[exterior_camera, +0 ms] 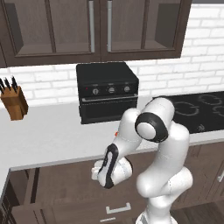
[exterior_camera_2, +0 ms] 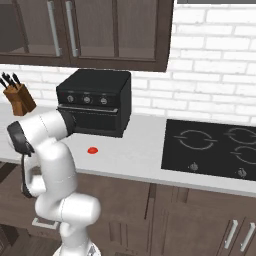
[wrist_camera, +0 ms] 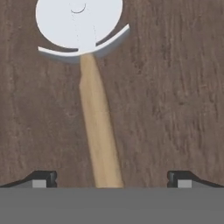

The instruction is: Pick the pizza cutter from the drawer and place it on the counter.

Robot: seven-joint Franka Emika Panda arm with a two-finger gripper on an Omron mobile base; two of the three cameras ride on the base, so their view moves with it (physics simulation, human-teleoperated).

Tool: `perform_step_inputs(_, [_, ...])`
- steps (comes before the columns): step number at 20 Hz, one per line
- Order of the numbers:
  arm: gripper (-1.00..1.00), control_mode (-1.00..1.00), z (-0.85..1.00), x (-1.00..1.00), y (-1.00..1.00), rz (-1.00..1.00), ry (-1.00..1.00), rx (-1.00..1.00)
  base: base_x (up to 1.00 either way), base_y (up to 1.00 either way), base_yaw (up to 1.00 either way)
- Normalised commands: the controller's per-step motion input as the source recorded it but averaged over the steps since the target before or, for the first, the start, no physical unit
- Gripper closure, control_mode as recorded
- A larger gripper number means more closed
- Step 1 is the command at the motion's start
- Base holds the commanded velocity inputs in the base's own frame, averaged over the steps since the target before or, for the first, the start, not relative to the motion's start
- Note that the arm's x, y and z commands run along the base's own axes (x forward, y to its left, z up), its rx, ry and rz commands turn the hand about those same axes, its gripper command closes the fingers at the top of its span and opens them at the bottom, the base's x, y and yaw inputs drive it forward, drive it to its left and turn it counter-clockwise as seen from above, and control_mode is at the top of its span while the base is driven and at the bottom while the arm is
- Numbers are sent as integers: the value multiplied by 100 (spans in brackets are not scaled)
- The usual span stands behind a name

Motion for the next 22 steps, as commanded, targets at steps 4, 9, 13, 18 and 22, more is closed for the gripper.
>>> perform_step_inputs(4, [100,-100,-25,31,32,0,1,-3,0,0,0])
perform_step_inputs(9, [100,-100,-17,22,59,0,6,-9,0,0,0])
perform_step_inputs(13, [100,-100,0,0,44,0,18,-12,0,0,0])
perform_step_inputs(18, [100,-100,54,-40,8,0,11,-6,0,0,0])
perform_step_inputs(22, [100,-100,98,-46,0,0,0,0,0,0,0])
